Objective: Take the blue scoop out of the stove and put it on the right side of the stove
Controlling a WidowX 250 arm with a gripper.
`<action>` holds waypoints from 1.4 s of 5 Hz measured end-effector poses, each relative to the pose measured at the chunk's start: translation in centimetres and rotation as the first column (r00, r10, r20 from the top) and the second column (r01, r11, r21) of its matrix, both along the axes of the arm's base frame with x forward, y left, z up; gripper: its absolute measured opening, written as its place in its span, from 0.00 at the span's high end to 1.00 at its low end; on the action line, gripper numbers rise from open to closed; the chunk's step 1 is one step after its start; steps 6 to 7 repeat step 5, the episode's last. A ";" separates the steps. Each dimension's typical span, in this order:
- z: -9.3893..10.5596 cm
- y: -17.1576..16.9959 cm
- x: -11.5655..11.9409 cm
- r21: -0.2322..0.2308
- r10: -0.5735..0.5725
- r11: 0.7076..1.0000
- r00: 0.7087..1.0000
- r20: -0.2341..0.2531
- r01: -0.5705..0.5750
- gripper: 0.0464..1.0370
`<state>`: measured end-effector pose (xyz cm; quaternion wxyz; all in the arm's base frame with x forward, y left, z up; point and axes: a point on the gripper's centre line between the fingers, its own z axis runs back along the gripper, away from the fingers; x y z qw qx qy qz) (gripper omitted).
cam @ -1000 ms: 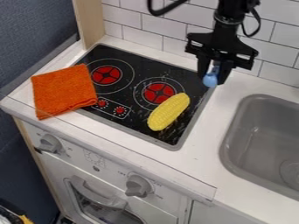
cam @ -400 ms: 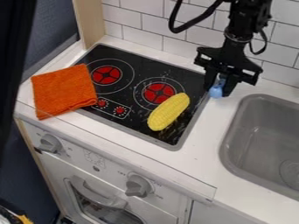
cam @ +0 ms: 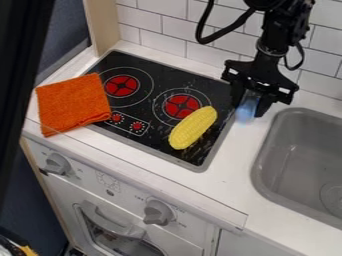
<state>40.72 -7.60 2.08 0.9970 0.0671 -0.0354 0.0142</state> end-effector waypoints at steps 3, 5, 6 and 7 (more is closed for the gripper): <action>1.2 -0.2 -0.3 -0.024 -0.036 0.999 0.999 0.008 0.036 0.04; 5.1 1.0 -0.9 -0.034 -0.005 0.999 0.995 0.097 0.009 0.04; 5.1 1.0 -0.9 -0.034 -0.005 0.999 0.995 0.097 0.009 0.04; 5.1 1.0 -0.9 -0.034 -0.005 0.999 0.995 0.097 0.009 0.04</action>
